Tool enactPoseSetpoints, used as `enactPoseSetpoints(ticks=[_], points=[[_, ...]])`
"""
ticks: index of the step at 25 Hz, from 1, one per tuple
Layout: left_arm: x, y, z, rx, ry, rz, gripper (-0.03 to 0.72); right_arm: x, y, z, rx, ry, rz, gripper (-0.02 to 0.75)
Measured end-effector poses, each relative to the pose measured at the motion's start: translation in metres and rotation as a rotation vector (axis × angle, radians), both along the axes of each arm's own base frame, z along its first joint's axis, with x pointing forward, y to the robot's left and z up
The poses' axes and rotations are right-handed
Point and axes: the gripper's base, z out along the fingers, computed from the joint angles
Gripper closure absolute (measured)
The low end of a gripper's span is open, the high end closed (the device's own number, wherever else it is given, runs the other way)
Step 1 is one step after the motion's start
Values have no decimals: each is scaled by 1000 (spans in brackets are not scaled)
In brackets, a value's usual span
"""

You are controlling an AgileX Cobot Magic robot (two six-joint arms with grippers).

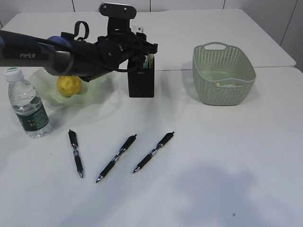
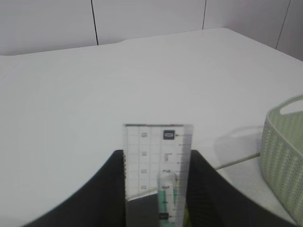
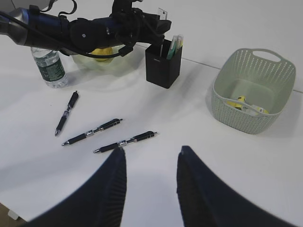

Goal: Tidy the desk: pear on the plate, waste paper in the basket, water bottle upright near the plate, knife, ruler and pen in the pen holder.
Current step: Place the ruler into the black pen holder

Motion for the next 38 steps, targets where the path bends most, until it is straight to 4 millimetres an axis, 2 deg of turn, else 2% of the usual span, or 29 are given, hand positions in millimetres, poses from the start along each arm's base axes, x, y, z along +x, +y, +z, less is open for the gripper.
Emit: enactPoseSetpoints(ticks=[3,11,16,21,25,30,38], points=[[0,0,0,0,0,0,392,0,0,0,0,0,0,439],[0,0,0,0,0,0,267,0,0,0,-1,-1,1,440],[0,0,0,0,0,0,224,0,0,0,-1,-1,1,439],[0,0,-1,2,10,-6,214,0,0,0,-3,-2,2,440],[-4,-2,11,-3,32,-35,214,0,0,0,-3,-2,2,440],[-10,-2,37,-4,18,-64,213,0,0,0,-3,-2,2,439],[-21,-5,55,97,77,-180,214,0,0,0,-4,-4,1,440]])
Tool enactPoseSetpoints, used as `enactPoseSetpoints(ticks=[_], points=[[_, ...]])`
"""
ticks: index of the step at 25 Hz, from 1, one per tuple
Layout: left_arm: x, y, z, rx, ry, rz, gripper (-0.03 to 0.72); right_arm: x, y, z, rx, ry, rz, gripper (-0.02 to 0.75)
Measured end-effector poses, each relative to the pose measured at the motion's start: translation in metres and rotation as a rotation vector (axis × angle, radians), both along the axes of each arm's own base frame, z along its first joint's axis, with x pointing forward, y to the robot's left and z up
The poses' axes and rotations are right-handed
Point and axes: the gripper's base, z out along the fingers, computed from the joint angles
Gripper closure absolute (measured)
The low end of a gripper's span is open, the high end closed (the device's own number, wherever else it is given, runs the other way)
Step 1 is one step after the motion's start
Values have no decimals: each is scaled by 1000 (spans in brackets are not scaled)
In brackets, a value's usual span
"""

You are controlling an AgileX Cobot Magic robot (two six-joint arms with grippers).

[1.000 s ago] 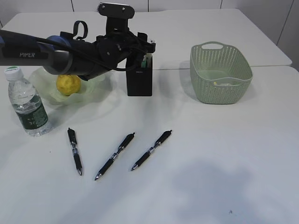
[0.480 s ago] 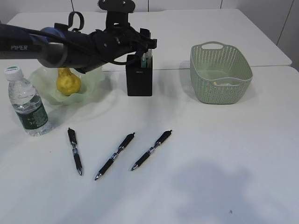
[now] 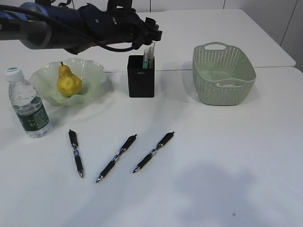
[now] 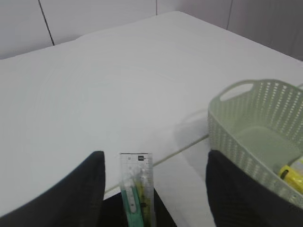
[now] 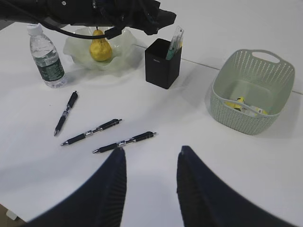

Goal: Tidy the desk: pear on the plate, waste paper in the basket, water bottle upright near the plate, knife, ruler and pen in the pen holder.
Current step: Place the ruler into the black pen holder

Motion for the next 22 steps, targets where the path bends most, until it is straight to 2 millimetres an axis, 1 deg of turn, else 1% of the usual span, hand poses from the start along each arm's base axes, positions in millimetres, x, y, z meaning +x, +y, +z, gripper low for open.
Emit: enactPoseSetpoints(ticks=[6,9,14,17,22], points=[[-9,3,15,79,33,-84,214,0,0,0,-1,-1,-1,439],[-14,5,20,111,77,-125,214,0,0,0,-1,-3,-1,439],[-21,18,30,192,143,-184,214,0,0,1,2,-8,-2,440],[-28,27,33,255,209,-227,214,1,0,1,6,-17,-3,440],[-41,35,31,323,361,-304,218,1,0,3,16,-32,-4,439]])
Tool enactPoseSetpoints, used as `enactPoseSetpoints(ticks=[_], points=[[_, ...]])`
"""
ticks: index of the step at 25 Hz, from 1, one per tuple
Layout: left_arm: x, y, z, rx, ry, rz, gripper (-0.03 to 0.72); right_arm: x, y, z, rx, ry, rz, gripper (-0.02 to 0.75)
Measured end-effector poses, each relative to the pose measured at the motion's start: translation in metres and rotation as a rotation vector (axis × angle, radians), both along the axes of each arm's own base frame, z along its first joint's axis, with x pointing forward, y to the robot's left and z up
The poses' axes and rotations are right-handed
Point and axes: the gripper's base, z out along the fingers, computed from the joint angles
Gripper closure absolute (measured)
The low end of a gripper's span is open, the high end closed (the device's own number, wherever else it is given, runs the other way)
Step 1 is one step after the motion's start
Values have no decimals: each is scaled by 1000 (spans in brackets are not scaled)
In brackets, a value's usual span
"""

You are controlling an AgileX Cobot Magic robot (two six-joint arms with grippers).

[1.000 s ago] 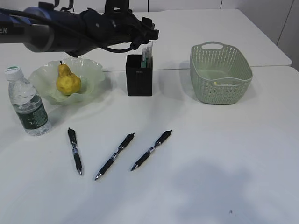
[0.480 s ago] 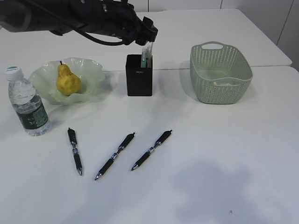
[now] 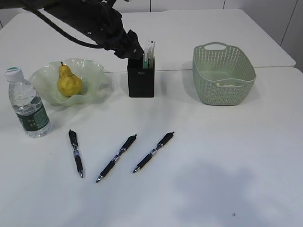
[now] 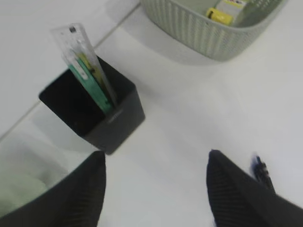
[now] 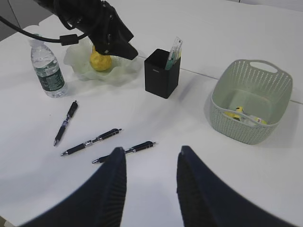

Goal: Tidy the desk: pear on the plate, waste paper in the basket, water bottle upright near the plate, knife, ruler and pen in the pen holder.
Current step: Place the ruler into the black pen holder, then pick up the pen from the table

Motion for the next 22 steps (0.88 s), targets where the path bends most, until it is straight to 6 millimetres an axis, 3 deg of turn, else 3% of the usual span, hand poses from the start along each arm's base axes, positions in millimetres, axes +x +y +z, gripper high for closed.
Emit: enactPoseSetpoints(ticks=[14,22], points=[[-28,20,-17,323,288,-132,258,0,0,0,0,-5,0,439],[-32,35,-20,435,382,-1,279,0,0,1,2,-6,1,439]])
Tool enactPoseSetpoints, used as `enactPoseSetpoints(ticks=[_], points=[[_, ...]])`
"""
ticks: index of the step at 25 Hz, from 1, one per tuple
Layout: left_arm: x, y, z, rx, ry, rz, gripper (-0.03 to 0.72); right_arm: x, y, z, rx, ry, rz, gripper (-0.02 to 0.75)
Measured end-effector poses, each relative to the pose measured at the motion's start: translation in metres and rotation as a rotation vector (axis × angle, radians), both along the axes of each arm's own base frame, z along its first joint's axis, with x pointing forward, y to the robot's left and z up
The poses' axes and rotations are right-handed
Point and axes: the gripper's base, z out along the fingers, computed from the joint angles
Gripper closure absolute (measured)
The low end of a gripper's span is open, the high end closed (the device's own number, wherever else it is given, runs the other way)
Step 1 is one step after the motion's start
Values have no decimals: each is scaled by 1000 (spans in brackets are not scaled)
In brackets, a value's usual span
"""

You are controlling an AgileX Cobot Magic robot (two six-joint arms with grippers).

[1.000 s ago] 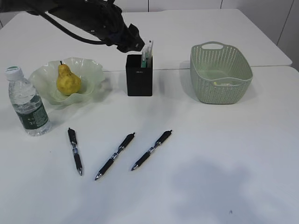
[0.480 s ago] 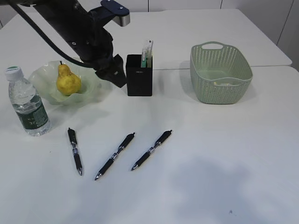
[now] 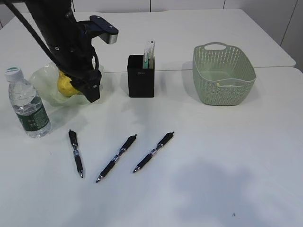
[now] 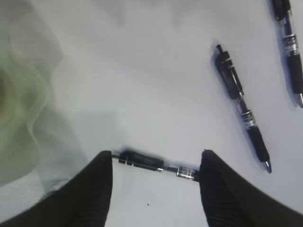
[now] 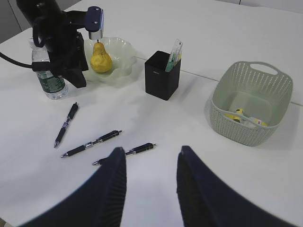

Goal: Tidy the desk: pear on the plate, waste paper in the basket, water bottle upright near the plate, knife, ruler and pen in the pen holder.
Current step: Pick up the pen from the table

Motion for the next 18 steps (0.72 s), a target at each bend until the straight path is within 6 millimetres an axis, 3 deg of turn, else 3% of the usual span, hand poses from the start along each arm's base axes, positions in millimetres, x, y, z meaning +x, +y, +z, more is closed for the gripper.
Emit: enactPoseSetpoints(ticks=[11,18], points=[[-3,8,-1,8,58,369,282,0,0,0,0,0,0,439],[-7,2,-1,-69,114,455,293,0,0,0,6,0,2,439]])
